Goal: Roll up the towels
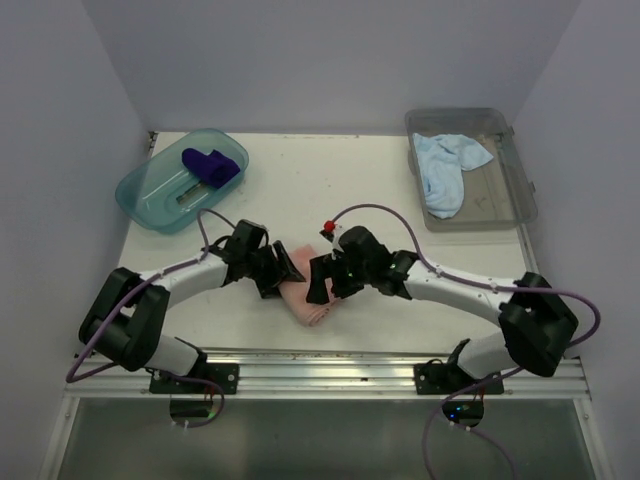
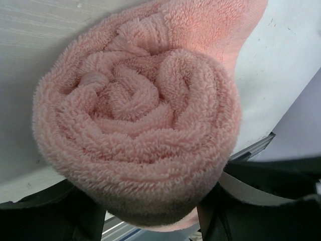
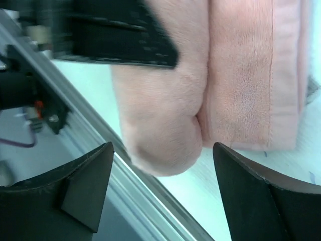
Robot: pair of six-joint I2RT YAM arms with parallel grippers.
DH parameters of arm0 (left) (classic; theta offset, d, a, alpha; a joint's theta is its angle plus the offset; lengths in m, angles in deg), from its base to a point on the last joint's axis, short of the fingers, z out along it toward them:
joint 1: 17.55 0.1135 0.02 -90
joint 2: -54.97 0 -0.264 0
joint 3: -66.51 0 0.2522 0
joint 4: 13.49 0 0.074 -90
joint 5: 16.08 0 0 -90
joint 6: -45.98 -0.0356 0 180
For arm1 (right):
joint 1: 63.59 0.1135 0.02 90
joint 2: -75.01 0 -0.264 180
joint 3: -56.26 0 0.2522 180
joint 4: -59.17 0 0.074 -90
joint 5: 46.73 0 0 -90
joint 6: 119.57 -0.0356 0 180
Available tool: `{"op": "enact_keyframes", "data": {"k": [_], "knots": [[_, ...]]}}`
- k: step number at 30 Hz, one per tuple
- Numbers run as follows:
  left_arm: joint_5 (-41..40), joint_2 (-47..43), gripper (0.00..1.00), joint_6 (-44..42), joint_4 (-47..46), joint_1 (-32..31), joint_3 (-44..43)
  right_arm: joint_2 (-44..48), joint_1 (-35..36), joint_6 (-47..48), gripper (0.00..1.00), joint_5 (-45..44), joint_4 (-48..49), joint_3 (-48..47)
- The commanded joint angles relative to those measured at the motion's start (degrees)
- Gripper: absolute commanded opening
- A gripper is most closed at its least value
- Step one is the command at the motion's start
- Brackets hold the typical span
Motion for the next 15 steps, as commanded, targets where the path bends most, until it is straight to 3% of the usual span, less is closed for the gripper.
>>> {"op": "enact_keyframes", "data": {"k": [1,4,7,11,15], "knots": [[-1.3,1.6,0.64,-1.3,3.7,-0.3,-0.9,6.2,7.8,8.5,0.85,-24.1,-14.0,-6.7],[-1.7,1.7,0.64,-1.3,4.2,-0.3,-1.0,3.8,16.2,12.5,0.86,-38.8,-17.7,-11.1],[-1.8,2.2,0.64,-1.2,4.7,-0.3,-1.4,-1.6,22.5,15.7,0.86,-46.1,-18.7,-15.8],[-2.1,2.5,0.63,-1.0,5.4,-0.3,-1.9,-9.3,29.2,18.2,0.87,-53.6,-18.6,-19.2],[-2.0,2.7,0.64,-0.9,5.4,-0.3,-2.1,-14.5,30.6,19.2,0.86,-57.1,-15.8,-19.3]]}}
